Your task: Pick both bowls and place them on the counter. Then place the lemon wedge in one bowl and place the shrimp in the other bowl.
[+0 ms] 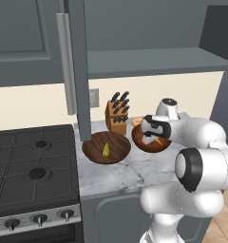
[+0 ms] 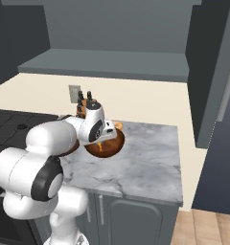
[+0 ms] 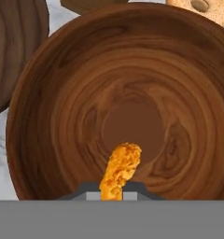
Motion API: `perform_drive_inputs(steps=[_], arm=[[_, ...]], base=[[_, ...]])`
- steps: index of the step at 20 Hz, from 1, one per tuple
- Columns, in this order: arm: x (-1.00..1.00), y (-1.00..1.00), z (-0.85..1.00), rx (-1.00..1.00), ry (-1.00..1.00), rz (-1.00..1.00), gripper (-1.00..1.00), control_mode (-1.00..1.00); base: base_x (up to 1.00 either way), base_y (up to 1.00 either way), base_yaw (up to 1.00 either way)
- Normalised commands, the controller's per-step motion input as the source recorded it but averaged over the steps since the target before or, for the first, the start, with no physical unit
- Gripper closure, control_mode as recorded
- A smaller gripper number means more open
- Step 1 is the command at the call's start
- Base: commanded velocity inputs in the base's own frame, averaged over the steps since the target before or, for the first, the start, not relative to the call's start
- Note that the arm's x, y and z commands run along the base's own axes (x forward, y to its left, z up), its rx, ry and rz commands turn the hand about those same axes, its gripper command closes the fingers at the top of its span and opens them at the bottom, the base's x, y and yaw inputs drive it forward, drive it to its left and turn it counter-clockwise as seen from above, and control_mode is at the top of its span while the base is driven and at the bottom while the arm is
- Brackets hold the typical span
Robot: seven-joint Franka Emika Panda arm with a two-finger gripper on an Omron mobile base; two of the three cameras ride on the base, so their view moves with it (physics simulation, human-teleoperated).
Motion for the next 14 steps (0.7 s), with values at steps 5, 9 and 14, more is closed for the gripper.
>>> perform_drive_inputs(steps=[5, 9, 14], arm=[[0.0, 0.0, -0.15, 0.0, 0.02, -0.02, 1.0, -1.0], [0.01, 0.0, -0.17, 0.0, 0.07, -0.01, 1.0, -1.0], [0.04, 0.0, -0.17, 0.0, 0.08, 0.0, 1.0, -1.0]], base=[[0.0, 0.0, 0.0], [0.0, 0.0, 0.0], [0.0, 0.0, 0.0]])
